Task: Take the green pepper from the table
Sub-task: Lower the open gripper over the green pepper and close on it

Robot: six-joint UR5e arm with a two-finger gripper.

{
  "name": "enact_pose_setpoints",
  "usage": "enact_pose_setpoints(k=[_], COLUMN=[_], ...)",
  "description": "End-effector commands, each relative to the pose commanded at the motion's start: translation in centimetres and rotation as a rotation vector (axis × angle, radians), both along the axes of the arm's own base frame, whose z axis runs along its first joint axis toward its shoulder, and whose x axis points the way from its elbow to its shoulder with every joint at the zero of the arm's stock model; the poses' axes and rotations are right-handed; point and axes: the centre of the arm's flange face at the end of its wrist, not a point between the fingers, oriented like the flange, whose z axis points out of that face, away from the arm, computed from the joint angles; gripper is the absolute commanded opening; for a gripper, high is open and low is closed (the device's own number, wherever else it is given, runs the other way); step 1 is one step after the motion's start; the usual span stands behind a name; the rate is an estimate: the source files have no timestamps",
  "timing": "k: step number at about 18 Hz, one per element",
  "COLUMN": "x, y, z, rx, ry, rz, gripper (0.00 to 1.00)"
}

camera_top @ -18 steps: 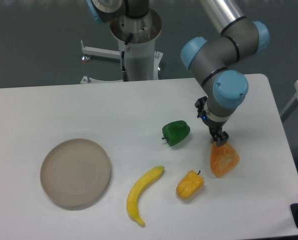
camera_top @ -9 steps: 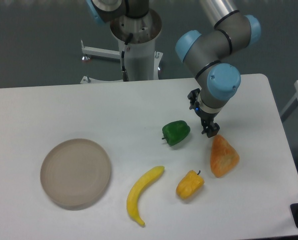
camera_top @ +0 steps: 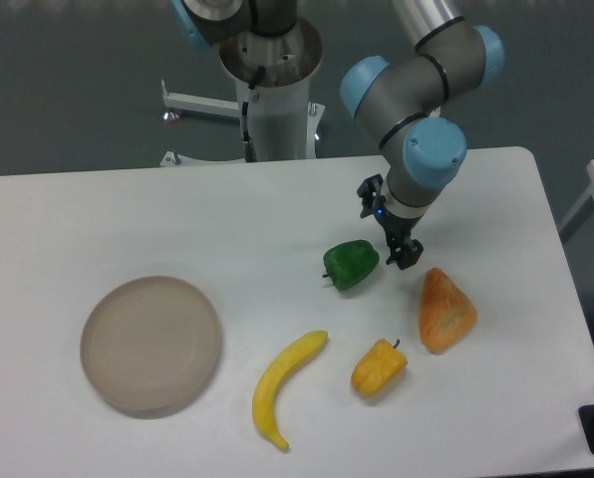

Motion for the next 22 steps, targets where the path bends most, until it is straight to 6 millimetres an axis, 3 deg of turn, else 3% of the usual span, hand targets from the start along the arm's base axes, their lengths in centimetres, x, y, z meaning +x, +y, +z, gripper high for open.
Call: enact_pose_setpoints(k=[13, 18, 19, 20, 22], x=[2.6, 2.8, 2.7, 2.7, 2.5], y=[0.8, 0.9, 0.9, 1.0, 1.1], z=[-2.2, -2.4, -2.5, -2.3, -2.0], rx=[-0.019, -0.023, -0.023, -0.02, -0.015], ry=[-0.011, -0.012, -0.012, -0.01, -0.004], rz=[-0.005, 0.009, 0.007, 0.006, -0.004], gripper=[1.0, 1.0, 0.94, 0.8, 0.63])
